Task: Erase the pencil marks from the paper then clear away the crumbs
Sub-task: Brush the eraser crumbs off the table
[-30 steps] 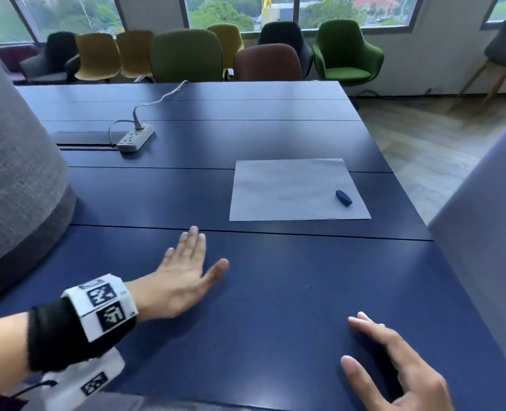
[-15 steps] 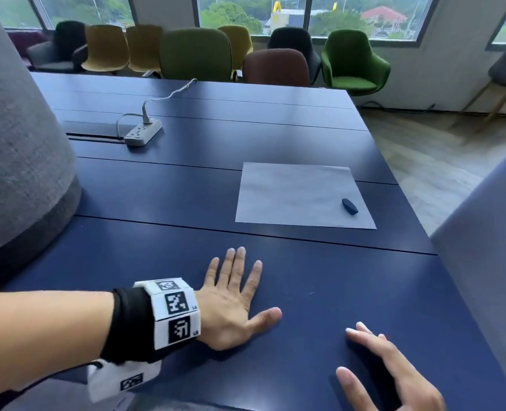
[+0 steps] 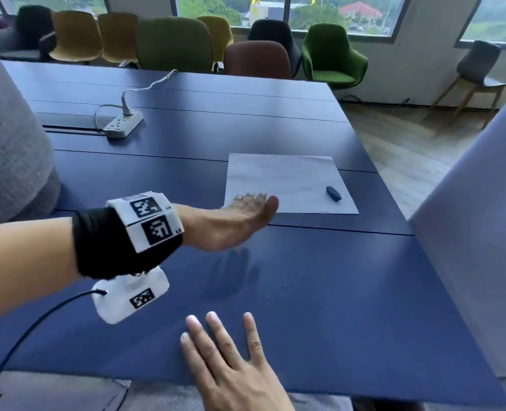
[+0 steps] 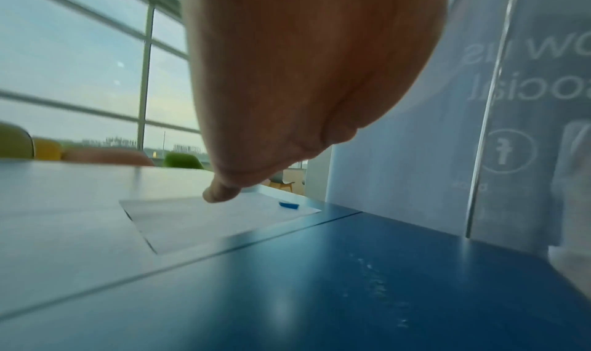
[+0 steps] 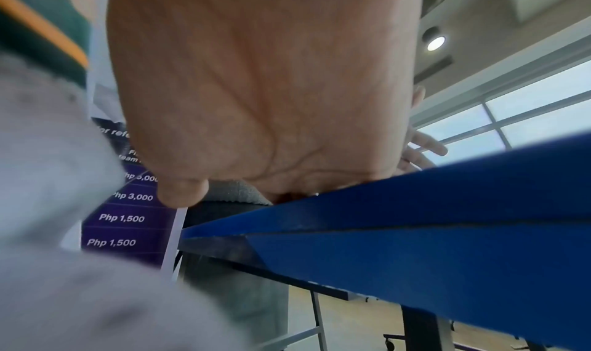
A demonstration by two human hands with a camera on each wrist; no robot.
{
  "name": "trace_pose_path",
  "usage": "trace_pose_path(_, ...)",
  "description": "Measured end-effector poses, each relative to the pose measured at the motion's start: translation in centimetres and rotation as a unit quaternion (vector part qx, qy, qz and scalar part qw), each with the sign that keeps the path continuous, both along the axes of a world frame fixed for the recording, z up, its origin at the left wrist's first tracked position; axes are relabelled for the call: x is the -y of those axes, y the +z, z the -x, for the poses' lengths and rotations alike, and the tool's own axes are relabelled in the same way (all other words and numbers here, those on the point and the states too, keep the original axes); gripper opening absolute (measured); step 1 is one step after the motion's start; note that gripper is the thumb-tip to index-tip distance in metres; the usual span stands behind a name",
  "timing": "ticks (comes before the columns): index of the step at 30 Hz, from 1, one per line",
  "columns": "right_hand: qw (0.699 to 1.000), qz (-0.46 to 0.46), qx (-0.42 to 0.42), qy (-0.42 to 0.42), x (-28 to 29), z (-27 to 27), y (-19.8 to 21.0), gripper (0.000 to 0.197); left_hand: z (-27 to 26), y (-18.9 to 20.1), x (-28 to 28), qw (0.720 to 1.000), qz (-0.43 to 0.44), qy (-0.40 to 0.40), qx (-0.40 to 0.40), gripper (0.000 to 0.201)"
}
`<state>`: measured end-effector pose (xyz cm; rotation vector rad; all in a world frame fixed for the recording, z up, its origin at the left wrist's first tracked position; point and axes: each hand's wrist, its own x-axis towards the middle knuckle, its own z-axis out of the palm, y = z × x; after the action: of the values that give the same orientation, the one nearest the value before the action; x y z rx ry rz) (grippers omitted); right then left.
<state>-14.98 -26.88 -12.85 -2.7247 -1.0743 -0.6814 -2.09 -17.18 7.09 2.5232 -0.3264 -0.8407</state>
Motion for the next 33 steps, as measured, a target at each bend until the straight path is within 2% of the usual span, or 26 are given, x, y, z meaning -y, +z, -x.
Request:
trace_pose_path(2, 0.988, 0.060, -0.134, -0.042, 1.3, -1.1, 1.9, 0.062, -0.3, -0.5, -1.6, 0.997, -0.064, -0.032, -0.014, 0.081)
trace_pose_path(4, 0.976, 0.092, -0.166, -0.108, 4.2, -2.3, 3.1, 0.084, -0.4, -0.8, -3.4, 0.992, -0.113, -0.052, -0.022, 0.071)
trace_pose_path(5, 0.968, 0.108, -0.171, -0.147, 5.9, -2.9, 3.3, 0.086, -0.3, -0.9, -4.4, 0.992, -0.116, -0.055, -0.019, 0.076)
trace_pose_path(7, 0.951, 0.118, -0.199, -0.204, 8.4, -3.6, 3.8, 0.085, -0.1, -1.3, -6.3, 0.992, -0.106, -0.065, -0.018, 0.107)
trace_pose_path(8, 0.943, 0.111, -0.213, -0.229, 9.2, -3.8, 3.9, 0.085, 0.0, -1.6, -7.1, 0.992, -0.106, -0.060, -0.020, 0.115)
trace_pose_path(10, 0.934, 0.083, -0.232, -0.257, 8.9, -3.8, 4.0, 0.086, -0.1, -2.2, -8.2, 0.993, -0.106, -0.049, -0.020, 0.118)
trace_pose_path(12, 0.948, 0.057, -0.220, -0.224, 6.5, -3.3, 4.3, 0.089, -0.3, -2.6, -8.6, 0.993, -0.105, -0.052, -0.021, 0.123)
trace_pose_path(14, 0.959, 0.058, -0.224, -0.166, 2.9, -2.4, 4.4, 0.091, -0.9, -3.0, -8.6, 0.991, -0.117, -0.066, -0.010, 0.139)
trace_pose_path(16, 0.962, 0.066, -0.232, -0.126, -0.1, -2.0, 4.4, 0.092, -1.4, -3.4, -8.3, 0.986, -0.140, -0.089, -0.005, 0.146)
trace_pose_path(19, 0.953, 0.076, -0.251, -0.151, 0.4, -3.3, 4.8, 0.086, -1.8, -3.6, -7.5, 0.978, -0.166, -0.124, -0.001, 0.146)
trace_pose_path(21, 0.935, 0.076, -0.284, -0.196, 3.0, -4.1, 5.6, 0.085, -1.8, -3.9, -7.6, 0.975, -0.177, -0.135, 0.005, 0.145)
trace_pose_path(25, 0.875, 0.105, -0.377, -0.285, 8.8, -4.5, 7.5, 0.100, -1.6, -4.5, -8.2, 0.974, -0.178, -0.141, -0.003, 0.143)
trace_pose_path(27, 0.860, 0.120, -0.389, -0.309, 9.1, -4.7, 8.6, 0.112, -1.9, -4.4, -8.2, 0.975, -0.175, -0.136, -0.003, 0.146)
trace_pose_path(29, 0.876, 0.118, -0.381, -0.271, 6.8, -5.1, 9.5, 0.108, -2.4, -4.2, -7.9, 0.975, -0.177, -0.137, 0.006, 0.148)
trace_pose_path(31, 0.900, 0.114, -0.375, -0.192, 3.4, -5.6, 9.6, 0.103, -3.1, -4.0, -7.5, 0.973, -0.182, -0.139, 0.023, 0.150)
trace_pose_path(33, 0.905, 0.126, -0.384, -0.134, 0.6, -5.9, 9.1, 0.098, -3.7, -3.9, -7.0, 0.969, -0.190, -0.149, 0.044, 0.151)
